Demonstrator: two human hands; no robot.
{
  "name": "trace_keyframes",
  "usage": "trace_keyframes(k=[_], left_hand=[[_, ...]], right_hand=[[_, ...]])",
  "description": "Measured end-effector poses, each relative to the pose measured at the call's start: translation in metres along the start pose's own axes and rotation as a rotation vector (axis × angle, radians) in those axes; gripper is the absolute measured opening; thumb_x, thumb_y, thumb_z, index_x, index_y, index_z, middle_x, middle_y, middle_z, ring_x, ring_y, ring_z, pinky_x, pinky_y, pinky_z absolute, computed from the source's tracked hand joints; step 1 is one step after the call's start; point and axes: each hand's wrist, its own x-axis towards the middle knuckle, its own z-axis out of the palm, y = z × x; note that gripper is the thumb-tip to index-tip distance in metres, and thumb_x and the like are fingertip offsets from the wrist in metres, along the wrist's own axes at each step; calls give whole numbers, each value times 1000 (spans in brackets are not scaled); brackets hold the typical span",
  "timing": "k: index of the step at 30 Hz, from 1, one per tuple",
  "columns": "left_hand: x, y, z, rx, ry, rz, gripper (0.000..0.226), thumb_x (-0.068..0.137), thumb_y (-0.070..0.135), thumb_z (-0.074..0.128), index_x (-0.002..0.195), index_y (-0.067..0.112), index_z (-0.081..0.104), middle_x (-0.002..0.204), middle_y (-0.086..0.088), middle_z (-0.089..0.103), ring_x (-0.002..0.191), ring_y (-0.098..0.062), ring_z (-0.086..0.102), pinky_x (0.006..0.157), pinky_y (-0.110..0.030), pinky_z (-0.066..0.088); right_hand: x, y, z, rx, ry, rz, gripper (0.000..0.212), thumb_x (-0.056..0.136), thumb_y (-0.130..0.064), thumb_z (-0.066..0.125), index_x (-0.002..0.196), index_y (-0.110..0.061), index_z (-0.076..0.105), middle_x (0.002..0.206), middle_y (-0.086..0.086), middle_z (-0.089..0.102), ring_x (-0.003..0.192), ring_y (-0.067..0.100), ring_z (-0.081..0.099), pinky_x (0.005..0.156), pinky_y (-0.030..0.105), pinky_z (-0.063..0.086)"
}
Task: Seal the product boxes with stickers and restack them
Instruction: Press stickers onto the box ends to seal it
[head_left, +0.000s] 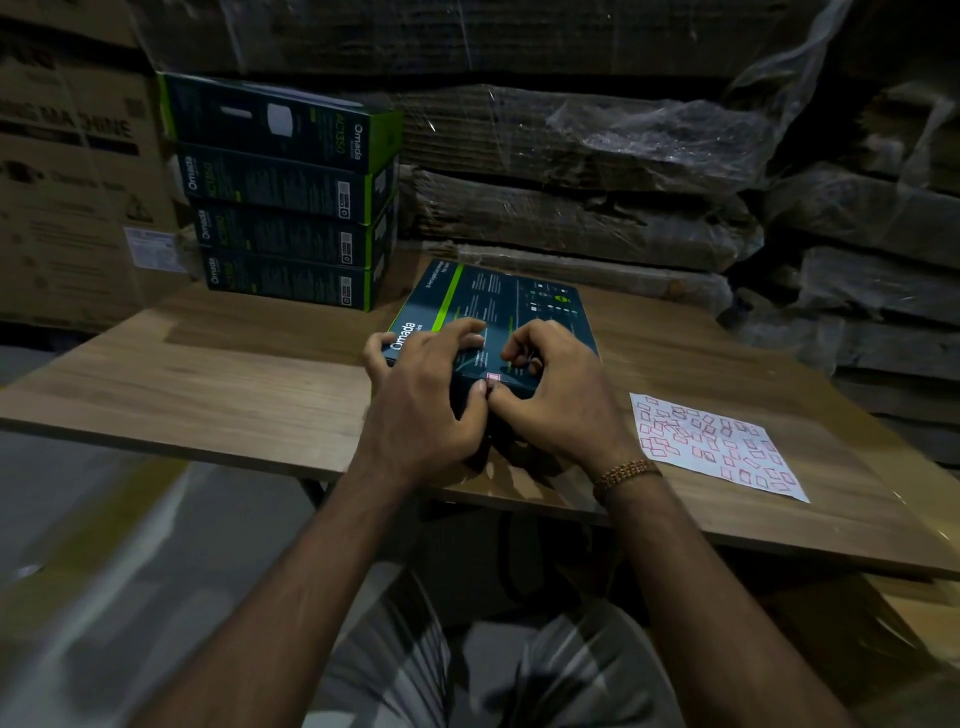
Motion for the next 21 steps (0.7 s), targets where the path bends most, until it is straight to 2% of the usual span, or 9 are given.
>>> trace_keyframes(k=[3, 7, 15, 21], left_hand=[[0, 0, 0, 6, -6, 2, 65, 88, 38, 61, 151, 32, 46, 132, 18, 68, 131, -3, 55, 121, -62, 17], [0, 2, -1, -10, 7, 1, 62, 91, 43, 60, 151, 32, 47, 132, 18, 68, 131, -3, 55, 122, -62, 17], [-1, 1, -1, -4, 1, 2, 65, 88, 37, 62, 151, 33, 46, 132, 19, 67, 132, -2, 54, 122, -60, 17], [-1, 0, 0, 1, 11, 3, 65, 90, 41, 63, 151, 33, 45, 132, 18, 68, 131, -2, 55, 122, -57, 16]], right_hand=[[-1, 0, -1, -2, -7, -3, 32, 80, -29, 82, 103, -25, 61, 100, -10, 58, 89, 7, 54, 72, 16, 40], [-1, 0, -2, 10, 4, 4, 31, 82, -35, 82, 102, -27, 60, 100, -11, 59, 87, 3, 54, 69, 10, 38], [-1, 0, -2, 12, 2, 6, 30, 79, -29, 81, 102, -26, 61, 100, -13, 58, 90, 5, 56, 71, 20, 46], [0, 0, -2, 33, 2, 16, 31, 80, -35, 82, 101, -28, 61, 100, -10, 60, 87, 5, 54, 70, 16, 40]])
